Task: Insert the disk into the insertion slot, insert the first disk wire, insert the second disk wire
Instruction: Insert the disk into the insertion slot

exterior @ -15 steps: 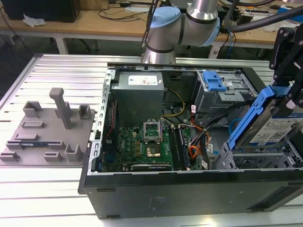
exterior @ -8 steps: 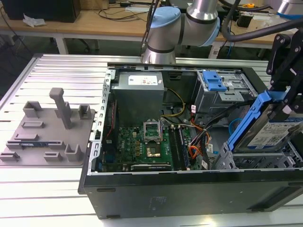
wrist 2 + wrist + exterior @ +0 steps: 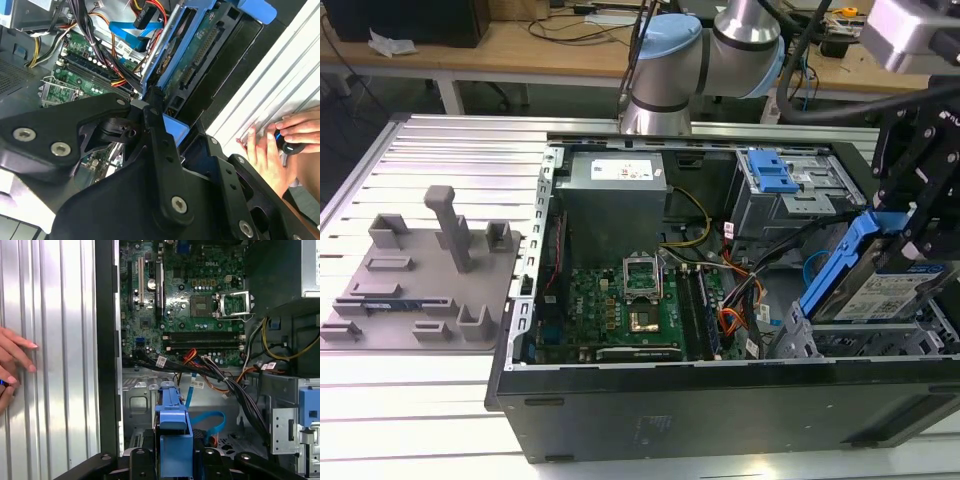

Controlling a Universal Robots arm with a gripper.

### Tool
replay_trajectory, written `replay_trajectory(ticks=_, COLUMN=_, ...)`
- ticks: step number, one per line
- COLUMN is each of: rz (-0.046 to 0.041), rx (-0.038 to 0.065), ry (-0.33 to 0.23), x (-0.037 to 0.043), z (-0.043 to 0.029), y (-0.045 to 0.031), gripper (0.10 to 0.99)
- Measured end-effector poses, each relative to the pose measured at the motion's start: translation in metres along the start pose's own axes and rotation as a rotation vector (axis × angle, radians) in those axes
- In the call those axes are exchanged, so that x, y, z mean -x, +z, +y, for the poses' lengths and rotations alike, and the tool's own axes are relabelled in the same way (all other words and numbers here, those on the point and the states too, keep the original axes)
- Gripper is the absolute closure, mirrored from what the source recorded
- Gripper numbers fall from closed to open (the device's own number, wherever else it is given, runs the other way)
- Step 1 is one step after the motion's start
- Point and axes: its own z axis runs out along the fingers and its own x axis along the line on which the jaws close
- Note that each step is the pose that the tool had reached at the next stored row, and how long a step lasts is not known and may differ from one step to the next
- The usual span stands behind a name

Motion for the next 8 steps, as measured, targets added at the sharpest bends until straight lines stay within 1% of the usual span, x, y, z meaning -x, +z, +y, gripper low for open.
replay_trajectory(ticks=2, rz=0.0000, rx=0.000, ry=0.000, x=-0.0002, z=0.0000, y=0.0046, gripper=0.722)
replay_trajectory(ticks=3, rz=-0.0001, rx=0.000, ry=0.000, x=-0.0002, z=0.0001, y=0.0082, gripper=0.710)
replay_trajectory(ticks=6, rz=0.0000, rx=0.000, ry=0.000, x=-0.0003, z=0.0001, y=0.0136, gripper=0.529)
replay_trajectory(ticks=7, rz=0.0002, rx=0.000, ry=0.000, x=-0.0004, z=0.0001, y=0.0136, gripper=0.529)
replay_trajectory(ticks=8, rz=0.0001, rx=0.000, ry=0.000, x=-0.0004, z=0.0001, y=0.0137, gripper=0.463)
